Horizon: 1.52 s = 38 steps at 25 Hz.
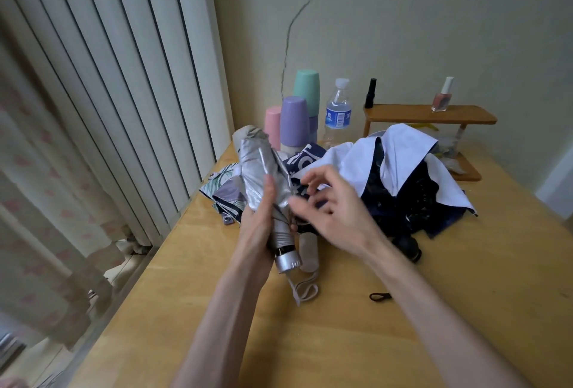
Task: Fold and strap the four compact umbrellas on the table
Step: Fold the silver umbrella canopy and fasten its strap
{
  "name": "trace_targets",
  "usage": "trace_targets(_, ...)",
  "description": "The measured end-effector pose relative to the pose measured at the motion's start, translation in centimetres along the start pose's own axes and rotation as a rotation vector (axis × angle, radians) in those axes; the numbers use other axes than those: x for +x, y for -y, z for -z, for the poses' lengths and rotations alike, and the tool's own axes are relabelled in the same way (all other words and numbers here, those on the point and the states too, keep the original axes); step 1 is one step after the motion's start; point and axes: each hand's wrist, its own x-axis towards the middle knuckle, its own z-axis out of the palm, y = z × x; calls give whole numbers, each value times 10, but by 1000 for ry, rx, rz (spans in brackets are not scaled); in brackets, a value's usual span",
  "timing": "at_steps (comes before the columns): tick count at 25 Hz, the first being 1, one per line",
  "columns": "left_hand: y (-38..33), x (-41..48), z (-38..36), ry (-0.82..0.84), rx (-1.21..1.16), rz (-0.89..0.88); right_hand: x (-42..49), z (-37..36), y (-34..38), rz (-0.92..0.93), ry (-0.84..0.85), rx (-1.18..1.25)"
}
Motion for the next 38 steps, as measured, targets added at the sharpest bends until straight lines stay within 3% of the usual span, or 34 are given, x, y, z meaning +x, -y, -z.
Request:
trace_targets(3,-4,2,2,59,-246,80,-12,-16,-13,-14,64,-157)
trace_targets(8,3,10,4,58,-336,35,-16,-19,-21,-9,-56,-207)
trace_targets(16,2,15,12,99,-276,-75,-12,-10,-34,-25,-71,9)
trace_targets(24,12,12,12,-48,-291,-158,-14,-1,-27,-137,16,199)
trace_targets(29,10,15,17,-162,-298,-188,-16,-9,-33,-4,22,5)
trace_targets(38,3,8,18,-154,-299,-128,-18,-20,-45,20,-87,72)
